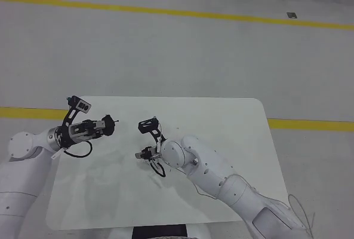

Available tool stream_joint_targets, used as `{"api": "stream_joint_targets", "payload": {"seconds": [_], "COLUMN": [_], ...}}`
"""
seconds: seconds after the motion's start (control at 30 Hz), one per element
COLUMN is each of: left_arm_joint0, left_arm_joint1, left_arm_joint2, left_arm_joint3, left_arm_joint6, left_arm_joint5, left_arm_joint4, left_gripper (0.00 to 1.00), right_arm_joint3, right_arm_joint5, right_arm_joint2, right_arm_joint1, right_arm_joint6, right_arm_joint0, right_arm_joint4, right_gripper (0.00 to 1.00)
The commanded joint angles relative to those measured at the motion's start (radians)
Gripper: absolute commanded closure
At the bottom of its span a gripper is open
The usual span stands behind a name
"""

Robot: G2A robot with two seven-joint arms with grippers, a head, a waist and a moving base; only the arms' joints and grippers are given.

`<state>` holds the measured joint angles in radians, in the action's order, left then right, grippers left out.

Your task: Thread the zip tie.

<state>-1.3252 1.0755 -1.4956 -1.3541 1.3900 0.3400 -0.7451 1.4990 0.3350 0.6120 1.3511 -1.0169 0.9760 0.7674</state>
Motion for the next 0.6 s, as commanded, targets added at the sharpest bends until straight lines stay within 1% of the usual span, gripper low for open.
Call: {"api": "stream_joint_targets", "payload": {"seconds": [0.0,0.13,0.23,0.47,0.57], "left_arm_joint0": [0.0,0.0,0.0,0.0,0.0], "left_arm_joint1": [0.0,0.0,0.0,0.0,0.0], "left_arm_joint2": [0.0,0.0,0.0,0.0,0.0], "left_arm_joint3": [0.0,0.0,0.0,0.0,0.0], "left_arm_joint6": [0.0,0.0,0.0,0.0,0.0], "left_arm_joint5": [0.0,0.0,0.0,0.0,0.0], "left_arm_joint4": [0.0,0.0,0.0,0.0,0.0], "left_gripper": [1.0,1.0,1.0,1.0,1.0], "right_arm_joint3": [0.0,0.004,0.019,0.027,0.019], "right_arm_joint5": [-0.013,0.0,0.005,0.005,-0.019], "right_arm_joint2": [-0.009,-0.034,-0.05,-0.052,-0.053], "right_arm_joint1": [0.0,0.007,0.017,0.019,0.019], "right_arm_joint6": [-0.005,-0.069,-0.091,-0.093,-0.074], "right_arm_joint0": [0.006,-0.005,-0.013,-0.012,0.0], "right_arm_joint4": [0.019,0.056,0.073,0.074,0.087], "right_gripper": [0.0,0.0,0.0,0.0,0.0]}}
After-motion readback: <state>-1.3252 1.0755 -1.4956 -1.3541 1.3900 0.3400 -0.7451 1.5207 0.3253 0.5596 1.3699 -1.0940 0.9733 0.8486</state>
